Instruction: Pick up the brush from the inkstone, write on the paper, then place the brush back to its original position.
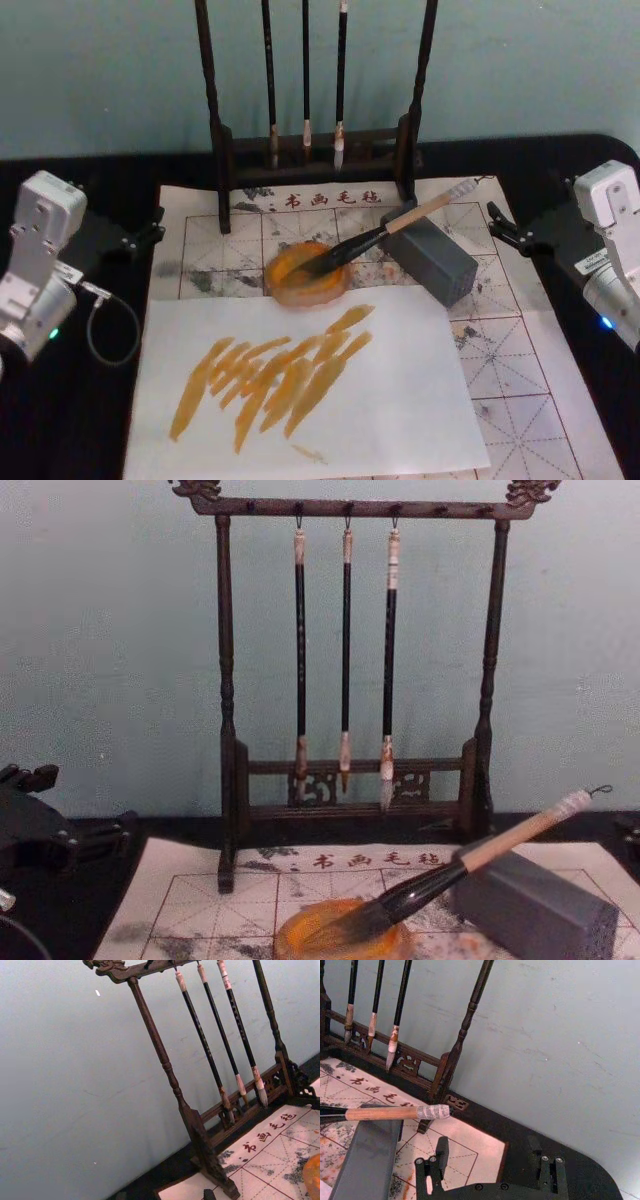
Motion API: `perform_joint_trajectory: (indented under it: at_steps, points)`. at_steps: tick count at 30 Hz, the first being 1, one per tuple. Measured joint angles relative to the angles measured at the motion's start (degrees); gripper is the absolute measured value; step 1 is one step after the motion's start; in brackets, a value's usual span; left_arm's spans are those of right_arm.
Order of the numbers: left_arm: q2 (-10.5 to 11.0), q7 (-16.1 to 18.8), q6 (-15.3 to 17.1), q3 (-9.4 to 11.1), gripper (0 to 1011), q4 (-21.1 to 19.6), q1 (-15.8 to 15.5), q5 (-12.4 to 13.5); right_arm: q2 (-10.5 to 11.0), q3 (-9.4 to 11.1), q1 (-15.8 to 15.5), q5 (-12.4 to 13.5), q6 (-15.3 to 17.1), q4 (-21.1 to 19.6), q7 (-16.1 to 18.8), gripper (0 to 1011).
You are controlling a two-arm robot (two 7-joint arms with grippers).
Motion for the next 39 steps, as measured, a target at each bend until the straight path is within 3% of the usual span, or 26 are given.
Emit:
perform_joint_trajectory:
  at_steps: [25, 31, 34, 39]
  points:
    - [0.0, 0.0, 0.0, 0.0, 1001, 0.0, 0.0, 0.0, 0.0, 0.0, 0.0, 0.0, 0.0, 0.0, 0.0, 1002]
    - [0.0, 0.0, 0.0, 0.0, 1001, 0.0, 0.0, 0.0, -0.7, 0.9, 0.0, -0.4, 0.1, 0.1, 0.9, 1002]
    - [0.0, 0.0, 0.0, 0.0, 1001, 0.0, 0.0, 0.0, -1.2, 2.0, -0.5, 1.9, 0.2, -0.3, 2.9, 1002]
    - [0.0, 0.0, 0.0, 0.0, 1001, 0.0, 0.0, 0.0, -2.2, 4.6, -1.7, 8.6, 1.2, -0.8, 7.5, 1002]
